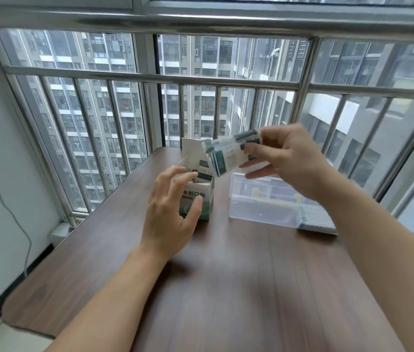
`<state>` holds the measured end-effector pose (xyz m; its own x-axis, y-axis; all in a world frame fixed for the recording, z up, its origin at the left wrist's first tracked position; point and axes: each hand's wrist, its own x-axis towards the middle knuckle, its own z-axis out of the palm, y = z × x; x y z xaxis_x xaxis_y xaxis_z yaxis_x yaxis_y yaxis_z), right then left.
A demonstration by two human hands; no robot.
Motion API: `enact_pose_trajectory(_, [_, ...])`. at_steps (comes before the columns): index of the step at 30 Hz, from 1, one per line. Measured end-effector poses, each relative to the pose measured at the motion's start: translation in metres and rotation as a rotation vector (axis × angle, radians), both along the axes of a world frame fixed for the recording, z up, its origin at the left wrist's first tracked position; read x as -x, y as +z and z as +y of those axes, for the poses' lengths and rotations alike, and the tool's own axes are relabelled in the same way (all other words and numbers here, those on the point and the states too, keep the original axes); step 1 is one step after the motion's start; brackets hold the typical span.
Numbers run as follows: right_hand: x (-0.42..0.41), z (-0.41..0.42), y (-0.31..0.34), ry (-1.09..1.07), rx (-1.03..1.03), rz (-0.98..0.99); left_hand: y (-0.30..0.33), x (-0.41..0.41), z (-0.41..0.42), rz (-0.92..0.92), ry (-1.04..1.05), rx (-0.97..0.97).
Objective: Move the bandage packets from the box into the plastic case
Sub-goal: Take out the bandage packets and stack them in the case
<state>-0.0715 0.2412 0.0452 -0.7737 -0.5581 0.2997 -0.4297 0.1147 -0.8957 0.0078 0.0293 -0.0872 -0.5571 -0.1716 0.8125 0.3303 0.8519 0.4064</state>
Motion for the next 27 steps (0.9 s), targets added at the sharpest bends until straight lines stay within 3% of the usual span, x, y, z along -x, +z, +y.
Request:
enact_pose_trajectory(4, [-0.036,0.017,-0.047,-0.032,0.233,-0.279,0.028,-0.023,0.028,0.167,-0.163,-0.130])
enact_pose_trajectory(7, [-0.054,0.024,-0.079,0.037,0.477,-0.727,0.039,-0.032,0.068,-0.079,-0.453,-0.371])
enact_pose_trajectory(10, [-0.060,0.030,-0.090,0.146,0.595,-1.057,0.040,-0.022,0.093,-0.203,-0.703,-0.787])
enact_pose_trajectory(13, [-0.059,0.033,-0.089,0.126,0.658,-1.221,0.037,-0.007,0.098,-0.224,-0.750,-1.058])
enact_pose_trajectory(16, [-0.059,0.031,-0.089,0.175,0.736,-1.292,0.030,-0.001,0.105,-0.299,-0.866,-1.072])
enact_pose_trajectory(19, [-0.057,0.031,-0.096,0.195,0.683,-1.295,0.031,-0.001,0.116,-0.282,-0.756,-1.049])
enact_pose_trajectory(22, [-0.060,0.035,-0.092,0.099,0.333,-1.140,0.040,-0.004,0.116,-0.278,-0.502,-0.999])
enact_pose_trajectory(25, [-0.062,0.053,-0.080,-0.077,-0.078,-0.725,0.048,-0.012,0.109,-0.455,-0.398,-1.066])
enact_pose_trajectory(27, [-0.062,0.066,-0.066,-0.133,-0.075,-0.383,0.052,-0.019,0.108,-0.663,-0.466,-1.243])
